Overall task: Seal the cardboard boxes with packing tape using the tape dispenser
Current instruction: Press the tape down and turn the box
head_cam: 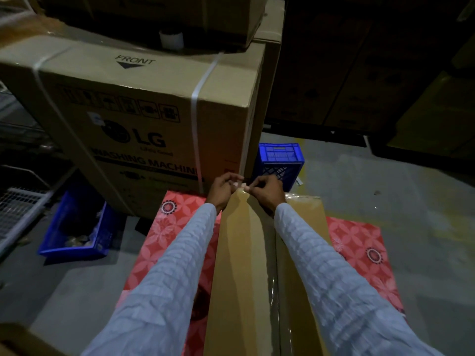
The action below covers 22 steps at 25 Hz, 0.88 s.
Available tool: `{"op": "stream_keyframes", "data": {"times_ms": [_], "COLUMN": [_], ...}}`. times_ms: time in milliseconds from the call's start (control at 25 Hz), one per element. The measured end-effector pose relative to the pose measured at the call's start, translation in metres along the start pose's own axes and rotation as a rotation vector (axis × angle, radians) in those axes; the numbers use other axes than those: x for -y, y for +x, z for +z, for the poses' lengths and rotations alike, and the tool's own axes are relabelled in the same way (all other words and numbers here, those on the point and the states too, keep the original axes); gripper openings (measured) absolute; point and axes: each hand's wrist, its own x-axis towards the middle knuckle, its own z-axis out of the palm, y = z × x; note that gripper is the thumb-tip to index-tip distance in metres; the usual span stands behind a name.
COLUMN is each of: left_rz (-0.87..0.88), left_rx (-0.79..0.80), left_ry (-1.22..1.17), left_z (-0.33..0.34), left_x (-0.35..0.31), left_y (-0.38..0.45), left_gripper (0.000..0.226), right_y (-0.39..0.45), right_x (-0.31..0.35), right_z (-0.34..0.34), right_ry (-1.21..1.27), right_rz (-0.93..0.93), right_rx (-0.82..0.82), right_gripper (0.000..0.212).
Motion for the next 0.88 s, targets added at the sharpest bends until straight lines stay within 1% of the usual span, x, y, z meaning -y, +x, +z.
{"op": "stream_keyframes", "data": {"times_ms": [80, 160, 200, 280, 320, 360, 440, 560, 720, 880], "left_rz": [0.011, 0.046, 0.063, 0.05, 0.049, 0.071, 0.129, 0.16, 0.156, 0.232], "left_rx": [-0.008, 0.008, 0.022, 0.046, 0.06, 0.071, 0.082, 0.07, 0.022, -0.076], "left_ry": [-0.001, 0.134, 0.231, 0.352, 0.38, 0.413, 0.536, 0.645, 0.634, 0.744], "left_z": [-0.002, -0.003, -0.002, 0.004, 0.007, 0.01, 0.016, 0.026, 0.027, 0.027], "left_x": [0.005, 0.007, 0.006, -0.001, -0.003, -0.003, -0.001, 0.008, 0.019, 0.033], "left_y": [-0.001, -0.008, -0.014, -0.029, -0.036, -0.044, -0.065, -0.105, -0.157, -0.209], "left_gripper": [0.027, 0.018, 0.023, 0.044, 0.053, 0.06, 0.063, 0.06, 0.056, 0.045], "right_y": [-0.01, -0.029, -0.039, -0.057, -0.065, -0.072, -0.094, -0.131, -0.175, -0.212], "right_x": [0.007, 0.015, 0.015, 0.009, 0.004, -0.002, -0.01, -0.026, -0.039, -0.048], "right_z": [0.0, -0.005, -0.007, -0.015, -0.021, -0.026, -0.034, -0.038, -0.038, -0.037], "right_ry": [-0.032, -0.078, -0.121, -0.238, -0.255, -0.257, -0.281, -0.286, -0.266, -0.257], "right_rz": [-0.009, -0.103, -0.191, -0.332, -0.351, -0.359, -0.371, -0.373, -0.379, -0.386], "right_rx": [-0.018, -0.017, -0.029, -0.035, -0.022, -0.009, 0.0, -0.004, -0.026, -0.034], "right_gripper": [0.046, 0.033, 0.03, 0.037, 0.042, 0.047, 0.05, 0.05, 0.049, 0.05]}}
